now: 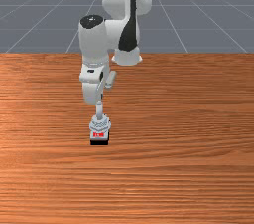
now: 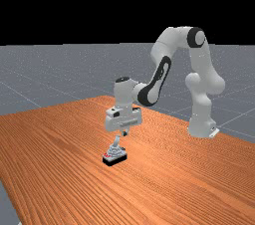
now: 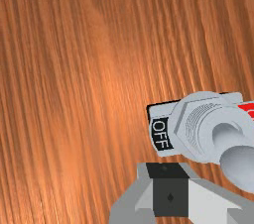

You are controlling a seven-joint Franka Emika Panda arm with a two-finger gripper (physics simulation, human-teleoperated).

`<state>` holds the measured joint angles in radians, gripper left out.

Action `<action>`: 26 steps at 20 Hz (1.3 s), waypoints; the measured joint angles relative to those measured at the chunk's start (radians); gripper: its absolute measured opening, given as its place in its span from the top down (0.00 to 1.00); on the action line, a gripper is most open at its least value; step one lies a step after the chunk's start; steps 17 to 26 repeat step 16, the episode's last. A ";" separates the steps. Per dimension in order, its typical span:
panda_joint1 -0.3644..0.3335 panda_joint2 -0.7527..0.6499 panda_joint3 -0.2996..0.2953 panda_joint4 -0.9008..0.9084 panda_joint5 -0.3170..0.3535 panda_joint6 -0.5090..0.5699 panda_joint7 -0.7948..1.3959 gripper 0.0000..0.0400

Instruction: Turn on the trigger

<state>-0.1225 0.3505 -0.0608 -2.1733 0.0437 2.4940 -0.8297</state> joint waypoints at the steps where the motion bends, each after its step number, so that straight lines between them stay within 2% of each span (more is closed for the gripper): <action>1: 0.000 0.004 0.001 0.000 0.000 0.004 -0.002 1.00; 8: 0.010 0.028 -0.008 0.018 0.011 0.007 0.061 1.00; 12: 0.014 0.065 -0.009 0.090 0.015 -0.026 0.083 1.00; 14: -0.032 0.089 0.031 0.156 0.076 -0.077 -0.016 1.00; 16: -0.035 0.112 0.039 0.207 0.087 -0.106 -0.020 1.00; 26: -0.035 0.112 0.039 0.207 0.087 -0.106 -0.020 1.00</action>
